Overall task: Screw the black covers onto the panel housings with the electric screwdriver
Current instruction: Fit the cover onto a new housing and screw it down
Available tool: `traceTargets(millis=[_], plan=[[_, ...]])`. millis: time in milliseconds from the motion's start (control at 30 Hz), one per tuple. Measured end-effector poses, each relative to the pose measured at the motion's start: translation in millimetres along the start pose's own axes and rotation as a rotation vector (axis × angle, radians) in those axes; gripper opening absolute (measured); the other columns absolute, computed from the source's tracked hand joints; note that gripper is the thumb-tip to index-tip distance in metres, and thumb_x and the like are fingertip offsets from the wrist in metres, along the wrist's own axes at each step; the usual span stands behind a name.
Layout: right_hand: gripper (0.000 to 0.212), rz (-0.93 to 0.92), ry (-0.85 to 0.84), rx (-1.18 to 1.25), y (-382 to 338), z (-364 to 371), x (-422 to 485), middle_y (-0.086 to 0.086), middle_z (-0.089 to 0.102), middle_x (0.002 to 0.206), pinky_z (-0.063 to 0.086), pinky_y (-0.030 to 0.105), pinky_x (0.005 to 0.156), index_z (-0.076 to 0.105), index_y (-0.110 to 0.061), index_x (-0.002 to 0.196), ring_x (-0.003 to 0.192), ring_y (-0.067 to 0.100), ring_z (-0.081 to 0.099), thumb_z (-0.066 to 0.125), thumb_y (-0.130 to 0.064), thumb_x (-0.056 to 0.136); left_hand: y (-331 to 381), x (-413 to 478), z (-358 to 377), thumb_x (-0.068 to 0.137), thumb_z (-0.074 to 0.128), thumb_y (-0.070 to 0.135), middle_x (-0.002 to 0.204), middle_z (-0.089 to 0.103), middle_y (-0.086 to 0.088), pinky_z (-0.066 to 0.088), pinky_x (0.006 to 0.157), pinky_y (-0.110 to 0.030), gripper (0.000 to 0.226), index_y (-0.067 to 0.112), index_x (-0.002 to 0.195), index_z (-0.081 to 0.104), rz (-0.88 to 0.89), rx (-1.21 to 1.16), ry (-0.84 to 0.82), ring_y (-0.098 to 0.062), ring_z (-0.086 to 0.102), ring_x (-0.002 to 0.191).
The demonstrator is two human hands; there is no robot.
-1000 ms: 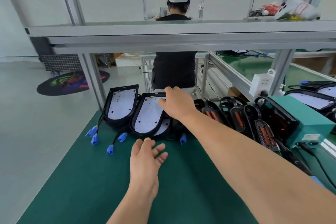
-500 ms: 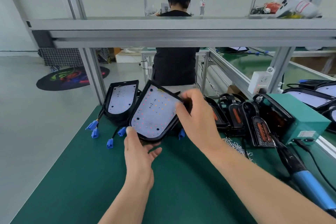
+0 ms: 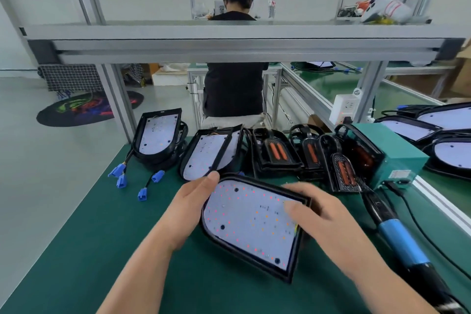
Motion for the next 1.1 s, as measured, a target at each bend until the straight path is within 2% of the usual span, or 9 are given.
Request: traceTargets(millis=[100, 200, 333, 467, 567, 667, 767, 867, 1100], plan=[[0.013, 0.036, -0.112, 0.039, 8.3, 1.8, -8.0, 0.007, 0.066, 0.085, 0.056, 0.023, 0.069, 0.075, -0.033, 0.101, 0.068, 0.009, 0.065, 0.064, -0.036, 0.095, 2.9, 3.3, -0.4, 0.108, 0.047, 0.056, 0.127, 0.069, -0.008, 0.048, 0.104, -0.046, 0.063, 0.003, 0.136, 0.066, -0.164, -0.045, -0.097, -0.037, 0.064, 0.128], [0.025, 0.031, -0.214, 0.08, 14.5, -2.2, -11.1, 0.0, 0.055, 0.079, 0.043, 0.034, 0.076, 0.073, -0.018, 0.098, 0.076, 0.015, 0.051, 0.067, -0.042, 0.092, 5.2, 1.0, -3.2, 0.083, 0.058, 0.083, 0.089, 0.068, -0.021, 0.045, 0.069, -0.04, 0.078, 0.008, 0.097, 0.074, -0.133, -0.227, -0.159, -0.032, 0.063, 0.074], [0.028, 0.143, -0.34, 0.099, 24.6, 0.4, -9.1, -0.004, 0.063, 0.084, 0.049, 0.031, 0.074, 0.074, -0.02, 0.1, 0.078, 0.015, 0.059, 0.071, -0.043, 0.086, -7.8, 0.0, 2.5, 0.074, 0.068, 0.074, 0.083, 0.076, -0.011, 0.043, 0.051, -0.028, 0.062, 0.015, 0.093, 0.073, -0.106, 0.036, -0.095, -0.019, 0.058, 0.059], [0.017, 0.156, -0.577, -0.011, 27.6, 12.7, -11.6, -0.004, 0.067, 0.091, 0.047, 0.03, 0.081, 0.075, -0.022, 0.108, 0.086, 0.012, 0.059, 0.068, -0.031, 0.096, -14.1, 2.0, 23.3, 0.08, 0.067, 0.065, 0.097, 0.08, 0.004, 0.046, 0.048, -0.028, 0.038, 0.033, 0.1, 0.072, -0.053, 0.32, -0.16, -0.021, 0.072, 0.062], [0.017, 0.138, -0.641, 0.002, 25.1, 14.1, -12.2, -0.01, 0.071, 0.102, 0.045, 0.026, 0.09, 0.075, -0.023, 0.116, 0.096, 0.007, 0.061, 0.067, -0.024, 0.101, -15.5, 8.3, 41.8, 0.083, 0.075, 0.052, 0.11, 0.079, 0.01, 0.046, 0.046, -0.028, 0.055, 0.024, 0.128, 0.062, -0.096, 0.194, -0.186, -0.027, 0.075, 0.067], [0.02, 0.11, -0.662, 0.021, 23.4, 14.0, -11.5, -0.003, 0.072, 0.108, 0.046, 0.03, 0.094, 0.075, -0.021, 0.12, 0.101, 0.012, 0.061, 0.067, -0.025, 0.101, -17.5, 14.1, 66.4, 0.083, 0.078, 0.041, 0.117, 0.078, 0.002, 0.041, 0.041, -0.024, 0.068, 0.023, 0.141, 0.048, -0.176, -0.002, -0.222, -0.019, 0.065, 0.056], [0.022, 0.12, -0.682, 0.048, 24.2, 14.9, -12.3, -0.003, 0.073, 0.11, 0.047, 0.027, 0.094, 0.075, -0.022, 0.121, 0.1, 0.011, 0.062, 0.068, -0.023, 0.1, -15.4, 20.5, 78.0, 0.097, 0.074, 0.028, 0.094, 0.074, 0.001, 0.031, 0.041, -0.021, 0.046, 0.016, 0.139, 0.058, -0.183, -0.172, -0.158, -0.012, 0.044, 0.046], [0.02, 0.117, -0.666, 0.011, 24.6, 16.8, -11.9, -0.011, 0.072, 0.105, 0.047, 0.024, 0.091, 0.075, -0.026, 0.118, 0.096, 0.007, 0.062, 0.067, -0.026, 0.099, -5.2, 23.0, 74.7, 0.104, 0.065, 0.015, 0.084, 0.062, 0.0, 0.028, 0.044, -0.021, 0.032, 0.035, 0.129, 0.071, -0.03, -0.229, -0.133, -0.011, 0.037, 0.048], [0.017, 0.135, -0.558, -0.008, 31.9, 11.7, -6.9, -0.008, 0.062, 0.086, 0.042, 0.034, 0.084, 0.073, -0.018, 0.107, 0.085, 0.011, 0.054, 0.067, -0.03, 0.097, 8.4, 10.1, 56.4, 0.09, 0.069, 0.016, 0.101, 0.074, -0.004, 0.048, 0.058, -0.025, 0.017, 0.024, 0.103, 0.077, 0.163, -0.199, -0.131, -0.016, 0.06, 0.068]])
Point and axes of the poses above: each hand's wrist, its own x-axis towards the middle knuckle, its own z-axis out of the palm, y = z × x, the point moved 5 cm from there along x, towards the middle knuckle
